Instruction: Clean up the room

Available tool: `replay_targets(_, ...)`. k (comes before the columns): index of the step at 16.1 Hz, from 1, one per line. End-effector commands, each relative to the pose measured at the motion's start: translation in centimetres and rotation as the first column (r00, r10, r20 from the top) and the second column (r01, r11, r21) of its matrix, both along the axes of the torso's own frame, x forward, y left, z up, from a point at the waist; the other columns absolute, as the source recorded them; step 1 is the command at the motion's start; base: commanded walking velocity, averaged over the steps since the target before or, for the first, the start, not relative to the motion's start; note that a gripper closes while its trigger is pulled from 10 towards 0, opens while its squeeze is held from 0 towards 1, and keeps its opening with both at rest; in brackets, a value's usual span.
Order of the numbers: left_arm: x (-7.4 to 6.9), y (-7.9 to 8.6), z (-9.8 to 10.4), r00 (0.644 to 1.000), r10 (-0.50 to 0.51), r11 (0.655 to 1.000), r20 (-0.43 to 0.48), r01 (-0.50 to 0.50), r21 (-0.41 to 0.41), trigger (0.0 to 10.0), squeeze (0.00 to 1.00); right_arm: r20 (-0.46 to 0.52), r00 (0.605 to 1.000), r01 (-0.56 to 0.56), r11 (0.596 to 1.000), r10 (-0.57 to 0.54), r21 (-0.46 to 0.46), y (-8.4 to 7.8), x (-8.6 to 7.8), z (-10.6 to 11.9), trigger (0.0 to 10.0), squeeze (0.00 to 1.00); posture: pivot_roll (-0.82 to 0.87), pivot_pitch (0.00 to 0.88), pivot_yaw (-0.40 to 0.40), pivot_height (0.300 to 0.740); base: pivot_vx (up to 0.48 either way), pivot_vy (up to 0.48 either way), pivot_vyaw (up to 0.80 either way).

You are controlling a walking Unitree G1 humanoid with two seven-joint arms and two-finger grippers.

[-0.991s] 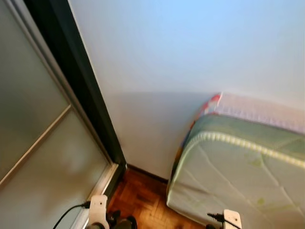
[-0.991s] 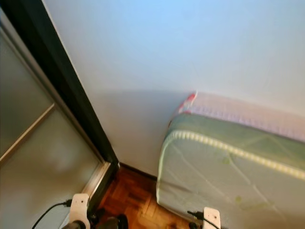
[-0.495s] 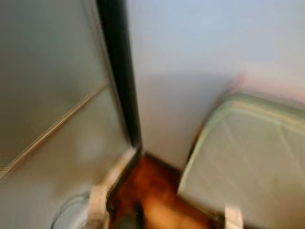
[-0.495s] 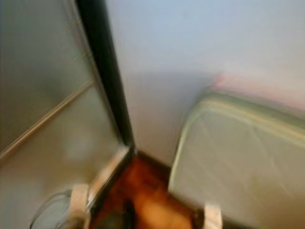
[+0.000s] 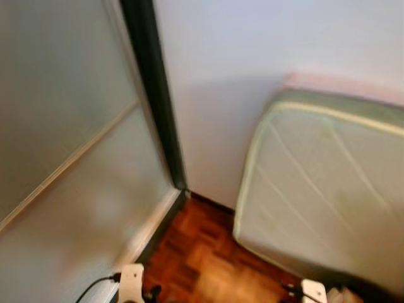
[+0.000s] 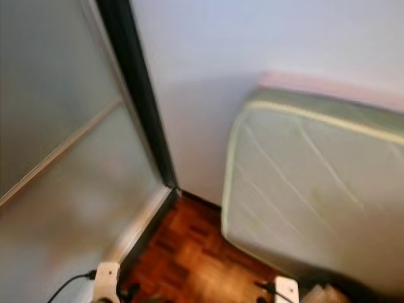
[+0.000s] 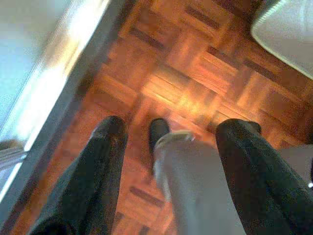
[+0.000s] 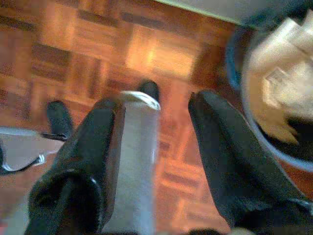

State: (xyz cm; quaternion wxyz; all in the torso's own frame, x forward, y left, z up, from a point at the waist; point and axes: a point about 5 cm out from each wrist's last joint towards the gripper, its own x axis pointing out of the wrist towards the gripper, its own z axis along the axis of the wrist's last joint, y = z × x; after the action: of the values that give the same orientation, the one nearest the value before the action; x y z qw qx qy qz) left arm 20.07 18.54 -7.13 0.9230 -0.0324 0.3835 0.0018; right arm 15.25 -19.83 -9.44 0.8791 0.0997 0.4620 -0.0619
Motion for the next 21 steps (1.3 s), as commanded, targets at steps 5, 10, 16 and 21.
replay_targets(5,-0.25,3.91,0.22,0.991,0.073,0.997,-0.111,-0.074,-0.006,10.0,0.0,0.135,0.968,0.199,0.973,-0.214,0.118,-3.11,5.46,3.12,10.0,0.0,-0.02,0.0,0.026,0.74,-0.174,0.0,0.0)
replay_targets(10,-0.14,3.99,0.29,0.991,0.071,0.997,-0.109,-0.071,0.002,10.0,0.0,0.133,0.965,0.213,0.97,-0.227,0.117,-3.12,5.52,3.13,10.0,0.0,-0.02,0.0,0.027,0.74,0.0,0.0,0.0)
replay_targets(16,-0.05,4.02,0.35,0.991,0.077,0.997,-0.105,-0.077,0.005,10.0,0.0,0.12,0.967,0.212,0.971,-0.225,0.114,-3.11,5.52,3.11,10.0,0.0,-0.02,0.0,0.025,0.74,0.0,0.0,-0.64)
replay_targets(21,0.17,4.2,0.52,0.994,0.054,0.997,-0.095,-0.049,0.053,10.0,0.0,0.113,0.97,0.202,0.973,-0.215,0.111,-3.11,5.58,3.13,10.0,0.0,-0.03,0.0,0.023,0.74,0.0,-0.185,-0.8)
